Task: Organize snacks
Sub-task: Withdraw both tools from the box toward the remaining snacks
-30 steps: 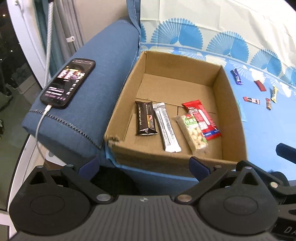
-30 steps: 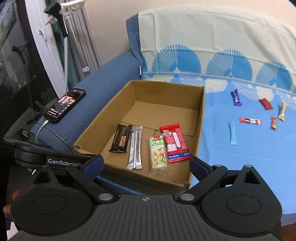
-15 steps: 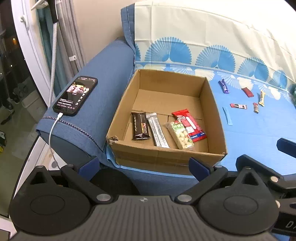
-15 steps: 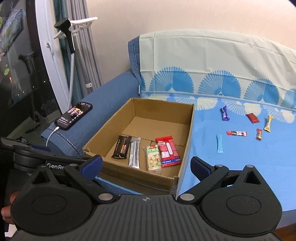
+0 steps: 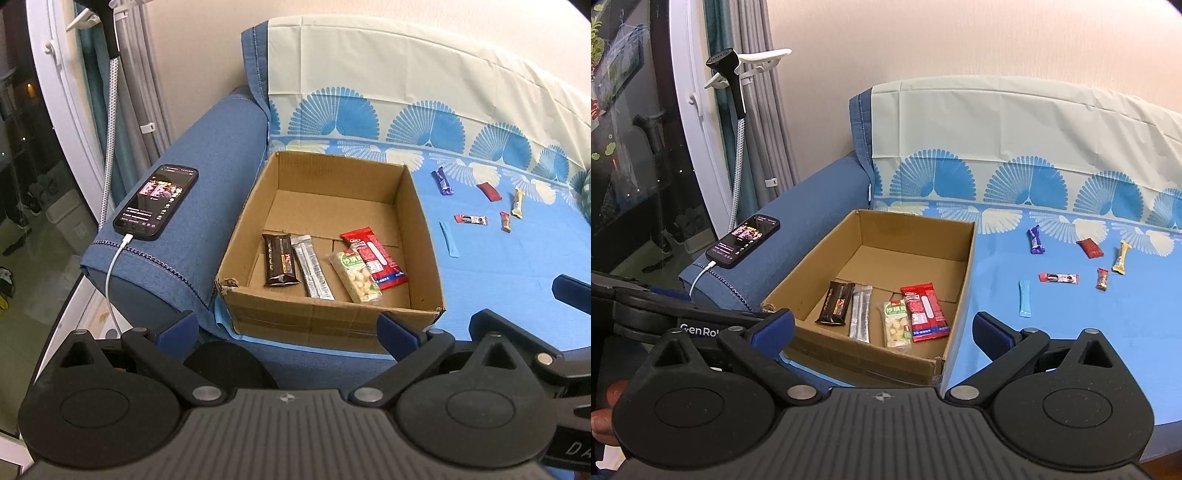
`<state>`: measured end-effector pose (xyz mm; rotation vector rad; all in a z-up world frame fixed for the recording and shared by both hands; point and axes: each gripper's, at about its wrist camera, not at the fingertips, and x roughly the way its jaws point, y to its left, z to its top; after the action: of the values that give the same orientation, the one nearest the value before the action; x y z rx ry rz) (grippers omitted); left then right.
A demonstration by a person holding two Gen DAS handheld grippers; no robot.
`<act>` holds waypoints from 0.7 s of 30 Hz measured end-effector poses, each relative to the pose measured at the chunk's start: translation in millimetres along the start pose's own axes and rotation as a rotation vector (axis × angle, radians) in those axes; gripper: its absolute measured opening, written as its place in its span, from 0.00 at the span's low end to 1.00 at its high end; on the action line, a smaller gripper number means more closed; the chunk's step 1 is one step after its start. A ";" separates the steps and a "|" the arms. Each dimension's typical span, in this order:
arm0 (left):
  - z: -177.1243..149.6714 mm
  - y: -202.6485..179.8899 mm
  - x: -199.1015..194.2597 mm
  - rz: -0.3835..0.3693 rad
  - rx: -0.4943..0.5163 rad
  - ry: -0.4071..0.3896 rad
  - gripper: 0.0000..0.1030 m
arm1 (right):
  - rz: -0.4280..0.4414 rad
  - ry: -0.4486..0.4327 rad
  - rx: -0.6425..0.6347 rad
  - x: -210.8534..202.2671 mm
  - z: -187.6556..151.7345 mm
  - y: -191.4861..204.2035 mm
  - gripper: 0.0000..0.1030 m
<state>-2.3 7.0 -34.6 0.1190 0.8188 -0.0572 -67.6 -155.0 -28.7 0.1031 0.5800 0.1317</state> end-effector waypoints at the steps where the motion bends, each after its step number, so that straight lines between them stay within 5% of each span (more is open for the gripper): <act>1: -0.1 -0.5 0.0 0.001 0.003 0.001 1.00 | 0.001 0.000 0.003 0.3 -0.1 -0.9 0.99; 12: 13.9 -23.5 5.6 -0.010 0.050 0.019 1.00 | -0.014 -0.008 0.048 2.0 -1.3 -17.5 0.99; 21: 57.0 -89.8 33.3 -0.084 0.115 0.074 1.00 | -0.130 -0.018 0.180 7.9 -1.8 -90.8 0.99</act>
<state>53.0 -89.5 -27.8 0.1960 0.8941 -0.1801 -53.4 -243.3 -46.7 0.2403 0.5780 -0.0483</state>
